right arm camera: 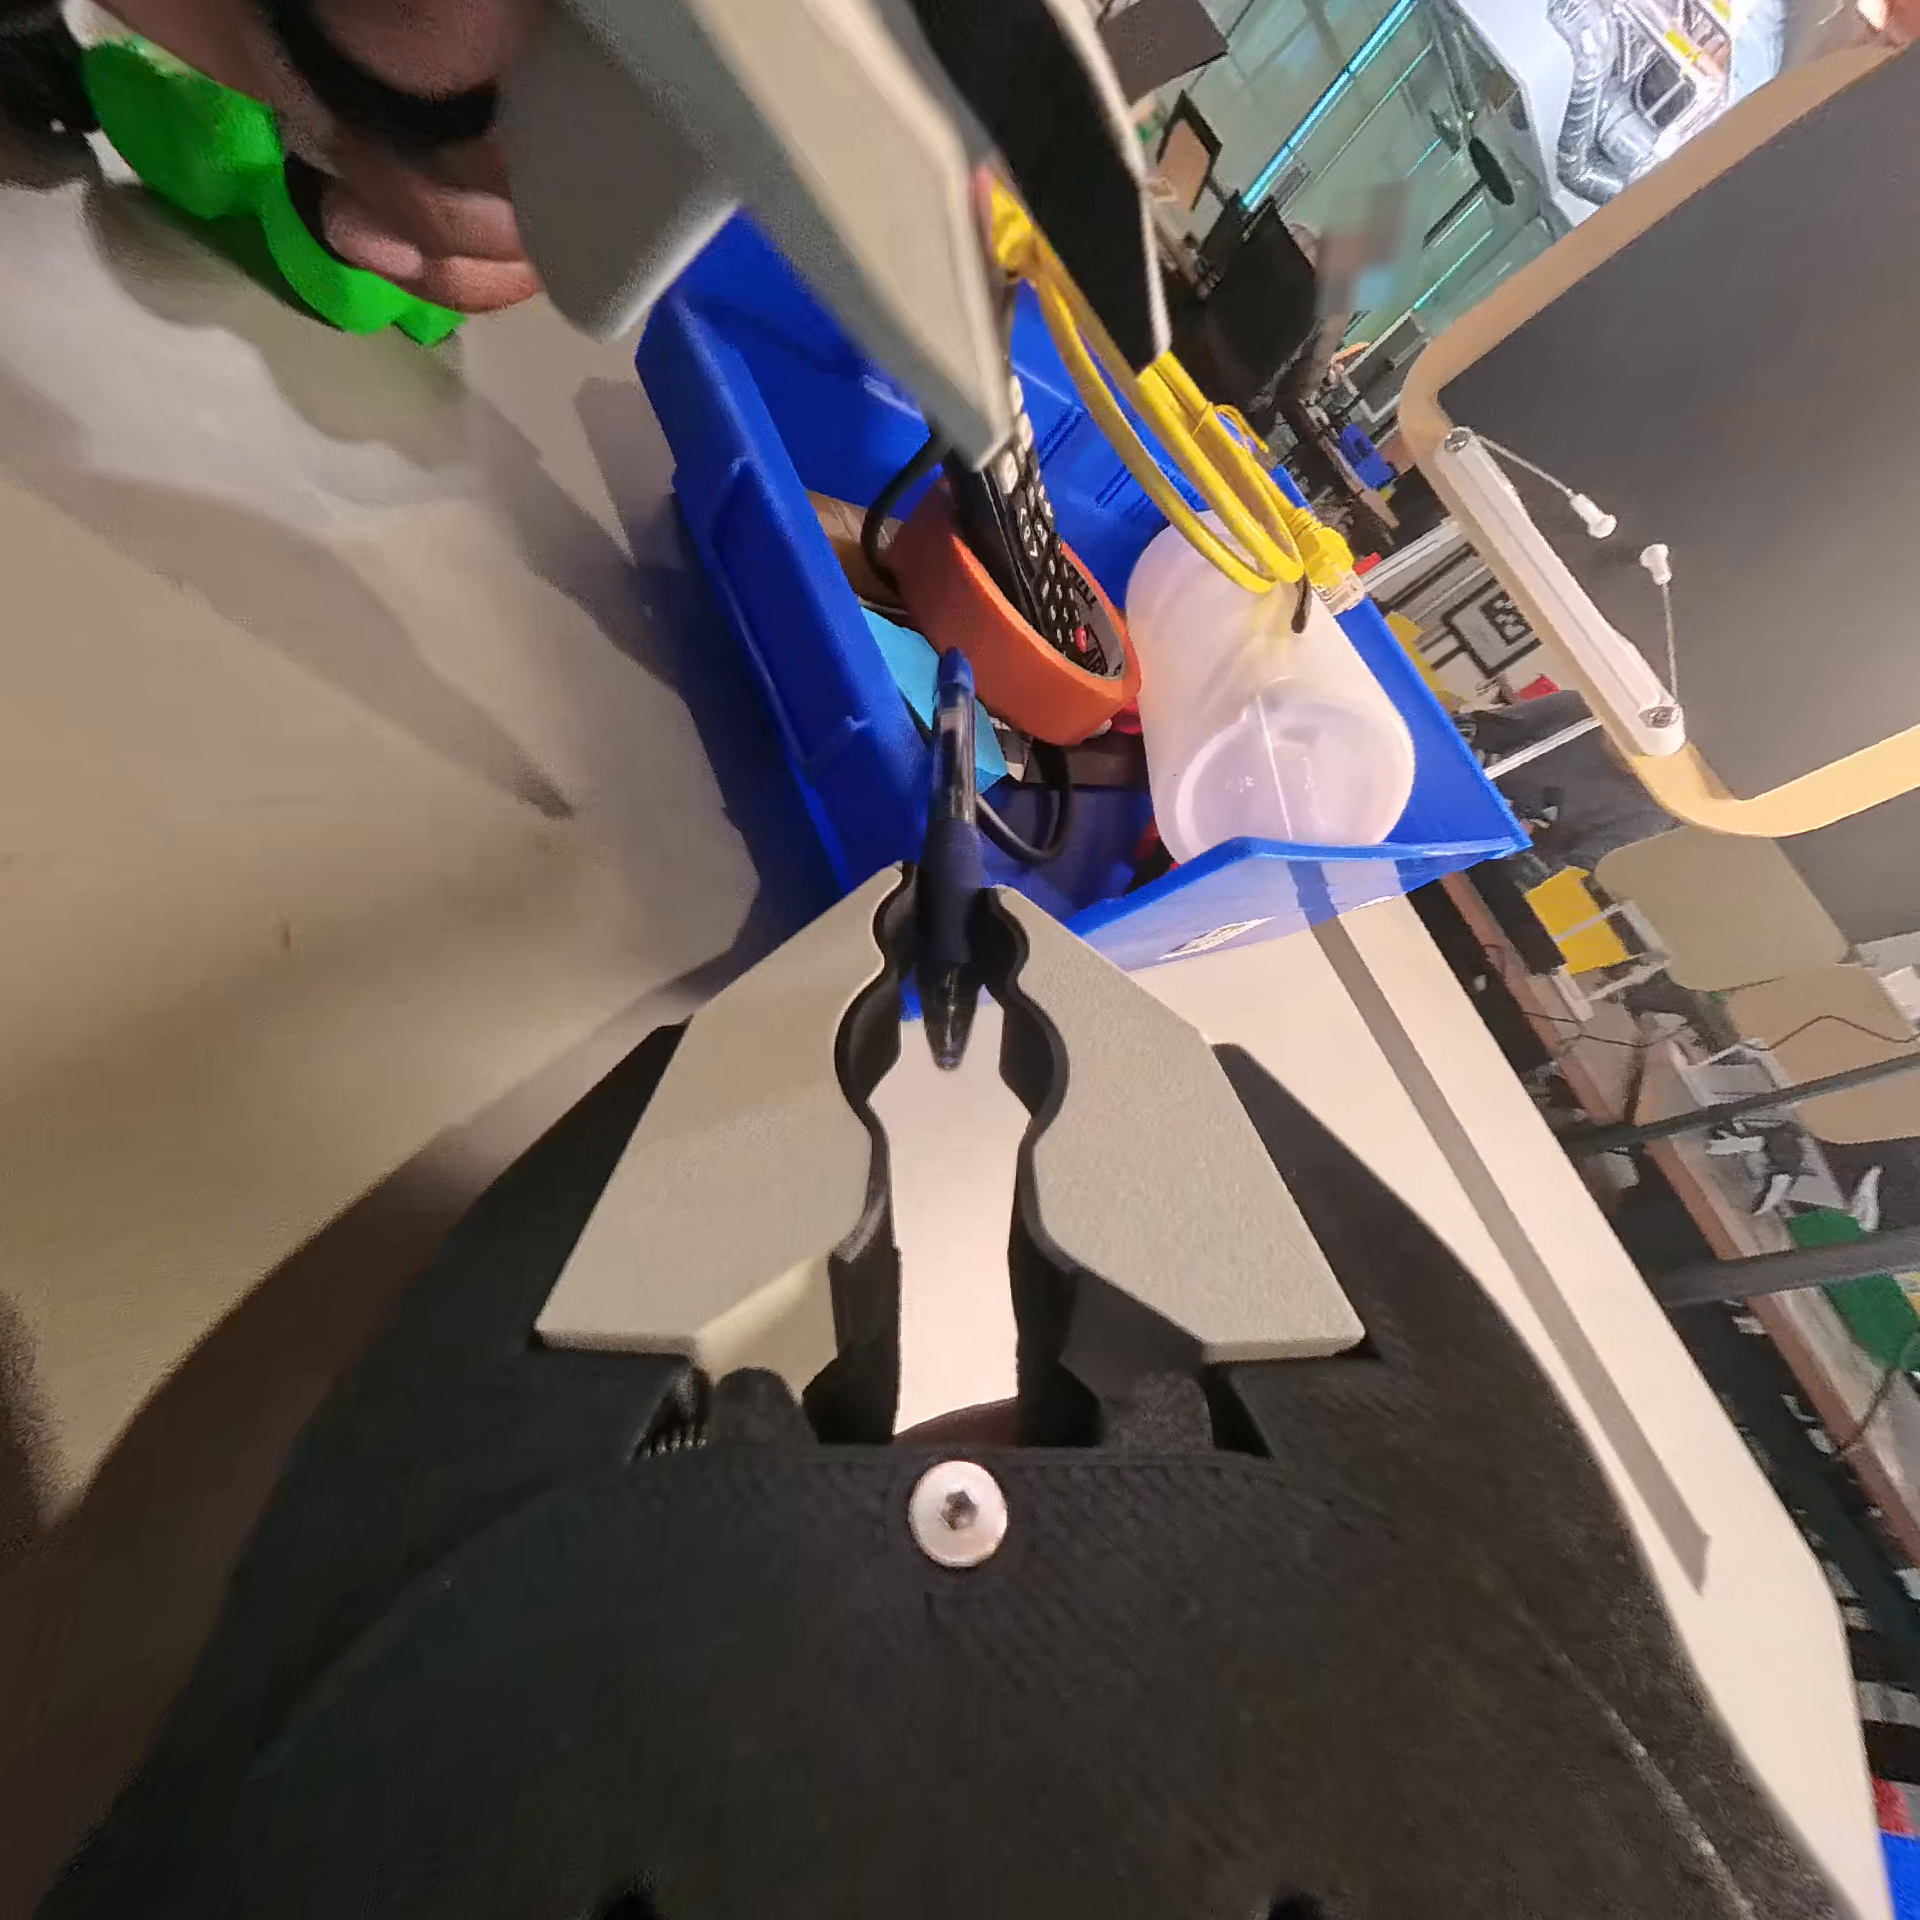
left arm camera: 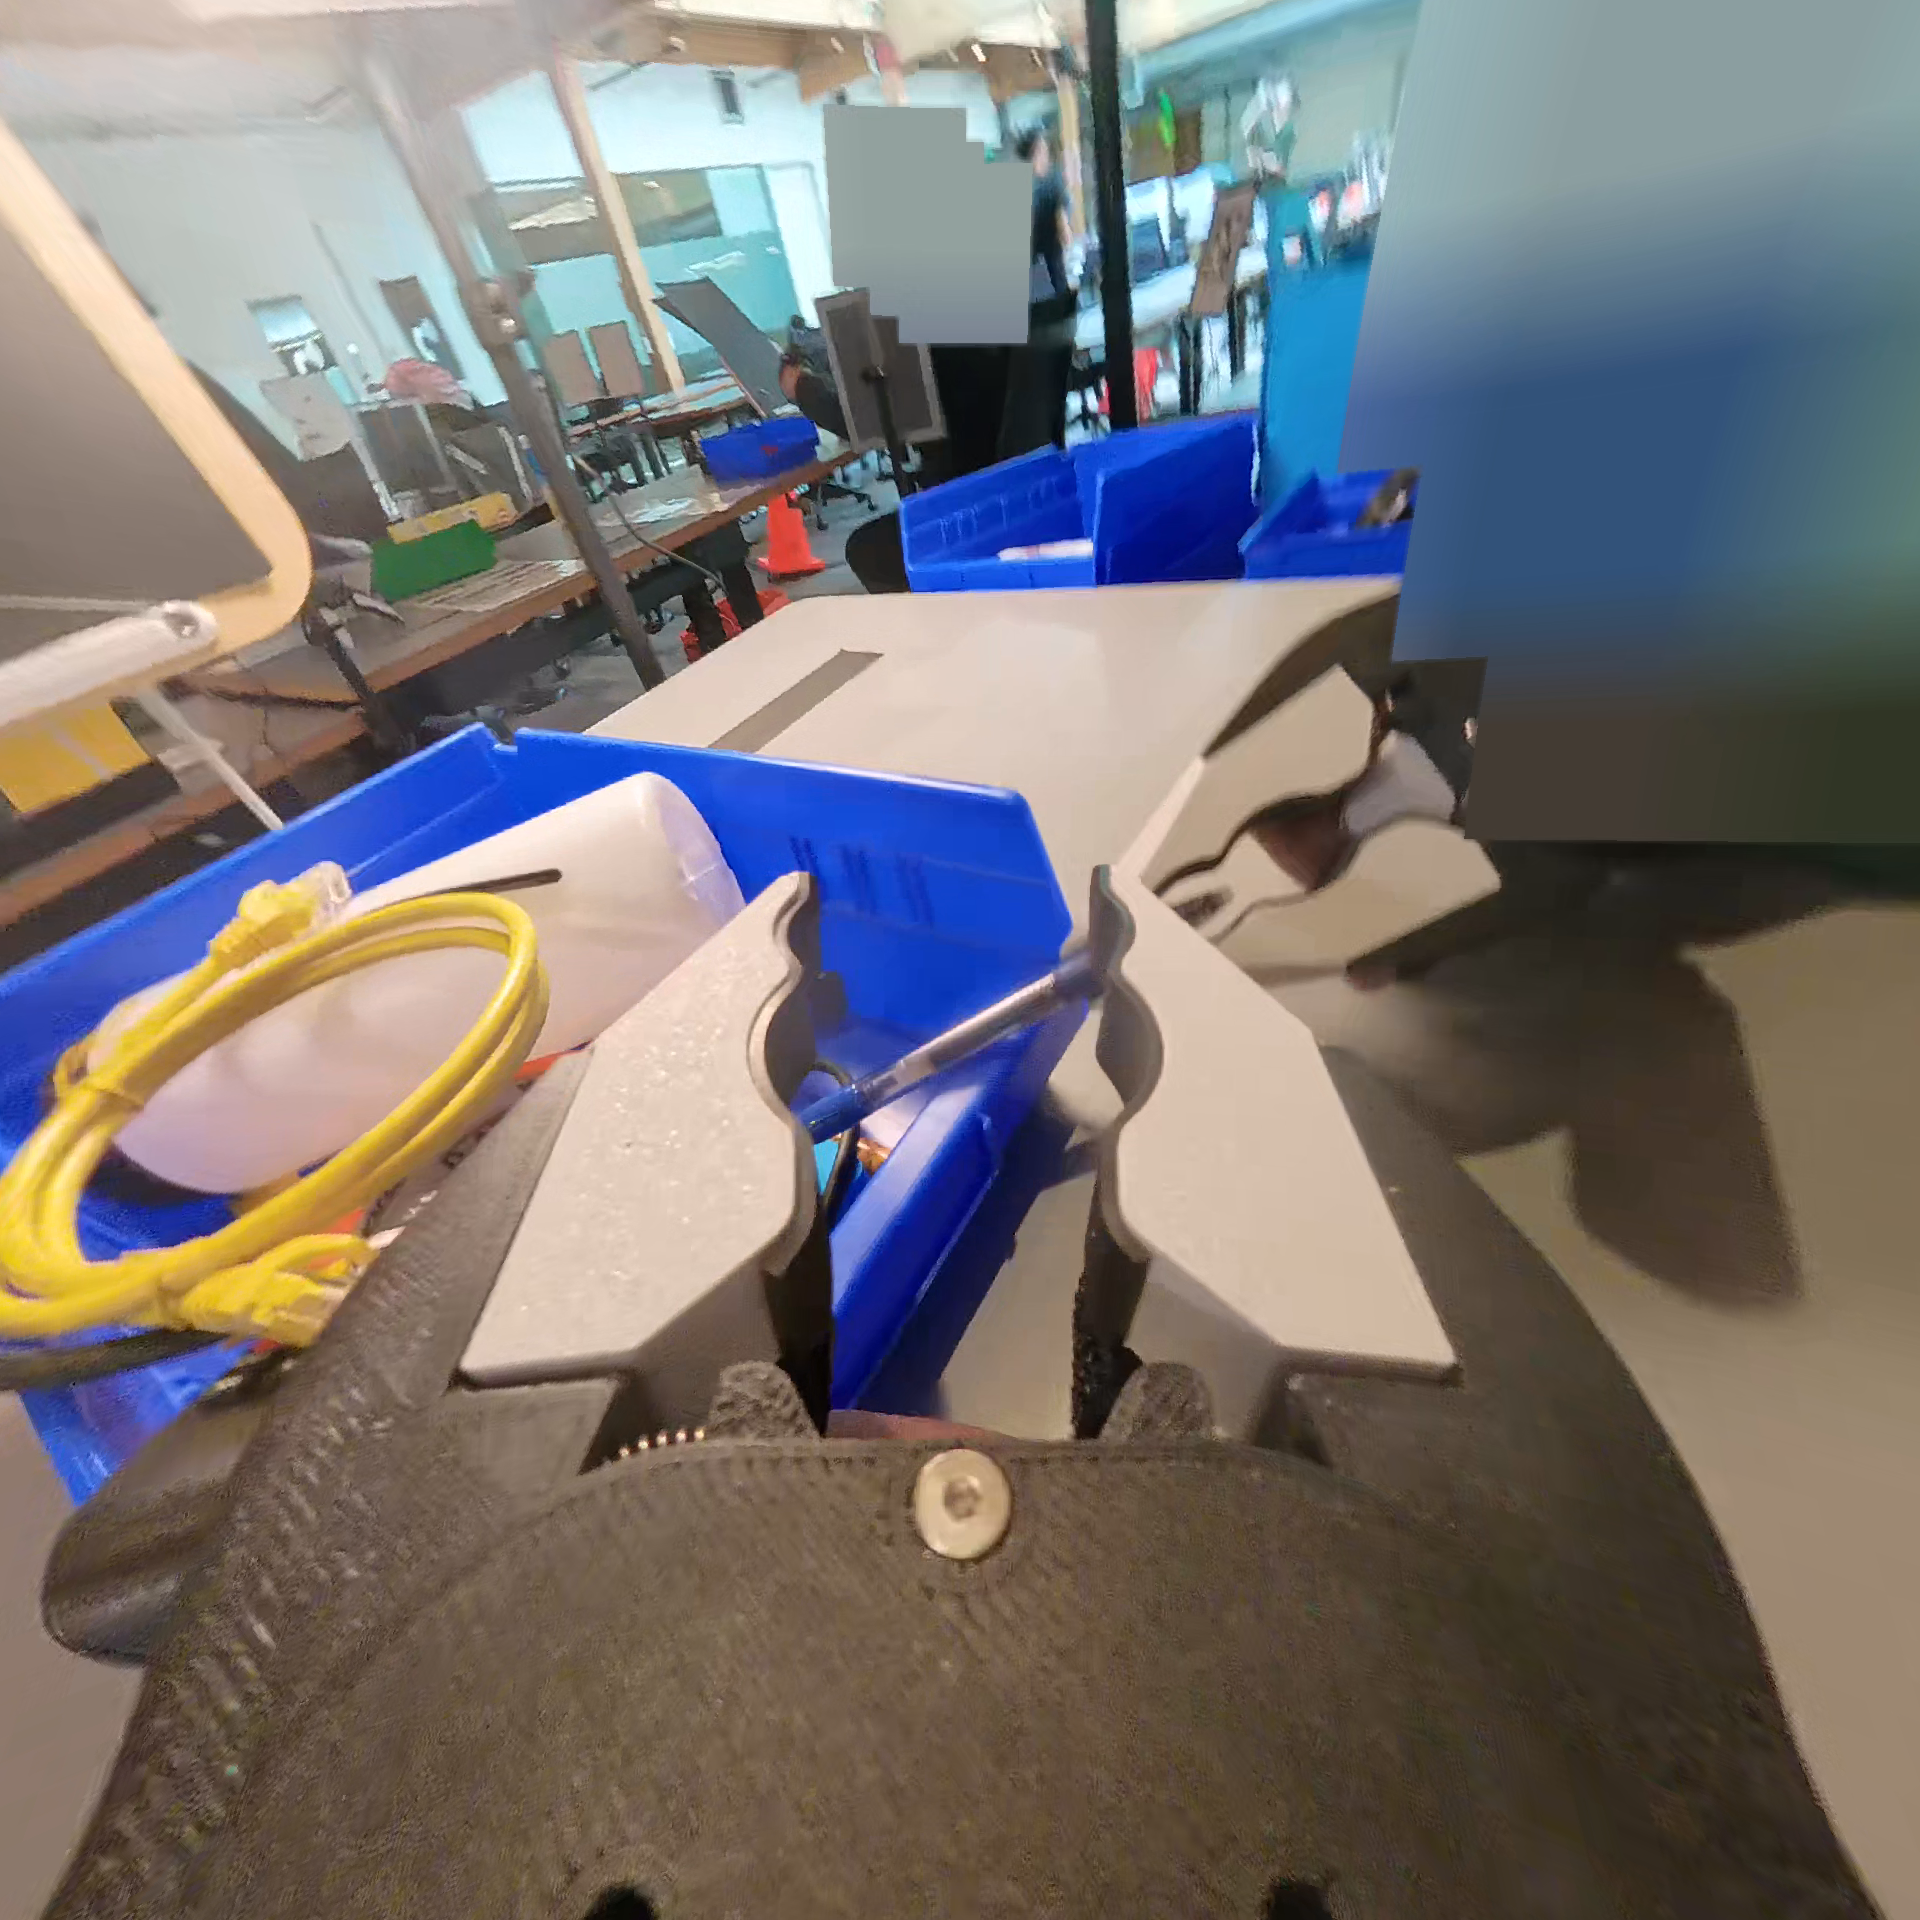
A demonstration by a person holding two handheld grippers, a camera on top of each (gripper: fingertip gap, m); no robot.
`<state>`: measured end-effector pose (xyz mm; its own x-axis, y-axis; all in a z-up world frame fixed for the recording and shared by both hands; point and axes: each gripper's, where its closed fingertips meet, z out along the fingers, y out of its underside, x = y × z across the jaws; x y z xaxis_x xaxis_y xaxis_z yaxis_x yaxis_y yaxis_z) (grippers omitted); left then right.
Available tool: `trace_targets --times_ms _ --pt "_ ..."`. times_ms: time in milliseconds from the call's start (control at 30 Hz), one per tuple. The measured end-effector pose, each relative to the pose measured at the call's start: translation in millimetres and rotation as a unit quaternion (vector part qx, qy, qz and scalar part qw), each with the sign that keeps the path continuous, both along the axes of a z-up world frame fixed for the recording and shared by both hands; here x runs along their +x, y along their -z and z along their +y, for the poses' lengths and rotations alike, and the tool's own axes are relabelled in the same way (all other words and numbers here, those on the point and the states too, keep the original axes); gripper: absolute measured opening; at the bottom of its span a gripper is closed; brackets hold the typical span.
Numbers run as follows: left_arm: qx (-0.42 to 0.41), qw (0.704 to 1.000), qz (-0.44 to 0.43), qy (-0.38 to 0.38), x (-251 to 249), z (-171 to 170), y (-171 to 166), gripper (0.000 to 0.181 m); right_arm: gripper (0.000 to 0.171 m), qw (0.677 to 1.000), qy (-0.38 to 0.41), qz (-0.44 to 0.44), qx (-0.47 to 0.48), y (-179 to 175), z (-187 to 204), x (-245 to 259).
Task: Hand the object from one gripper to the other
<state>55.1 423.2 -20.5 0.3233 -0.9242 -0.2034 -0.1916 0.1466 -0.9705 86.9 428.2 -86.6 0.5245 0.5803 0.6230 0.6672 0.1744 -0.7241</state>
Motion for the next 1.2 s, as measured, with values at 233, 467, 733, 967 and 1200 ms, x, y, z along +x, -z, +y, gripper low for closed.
trace_targets --times_ms 233,467,733,967,1200 --pt "0.143 0.982 0.119 0.028 11.1 -18.3 25.8 0.051 0.012 0.997 -0.04 0.059 -0.041 -5.8 -9.3 -8.5" --pt "0.22 0.958 0.181 0.023 13.8 -19.3 42.4 0.045 0.011 0.987 -0.062 0.118 -0.091 -9.8 -13.4 -11.1" --pt "0.271 0.944 0.186 0.01 16.6 -19.5 44.4 0.013 0.011 0.972 -0.098 0.179 -0.114 -22.4 -23.5 -19.1" --pt "0.219 0.966 0.135 -0.006 13.9 -16.6 29.7 0.009 0.019 0.966 -0.105 0.229 -0.065 -46.2 -24.3 -15.3" --pt "0.063 0.998 -0.009 -0.029 0.3 0.1 1.2 0.009 0.024 0.95 -0.1 0.293 -0.03 -67.6 -23.2 -7.0"
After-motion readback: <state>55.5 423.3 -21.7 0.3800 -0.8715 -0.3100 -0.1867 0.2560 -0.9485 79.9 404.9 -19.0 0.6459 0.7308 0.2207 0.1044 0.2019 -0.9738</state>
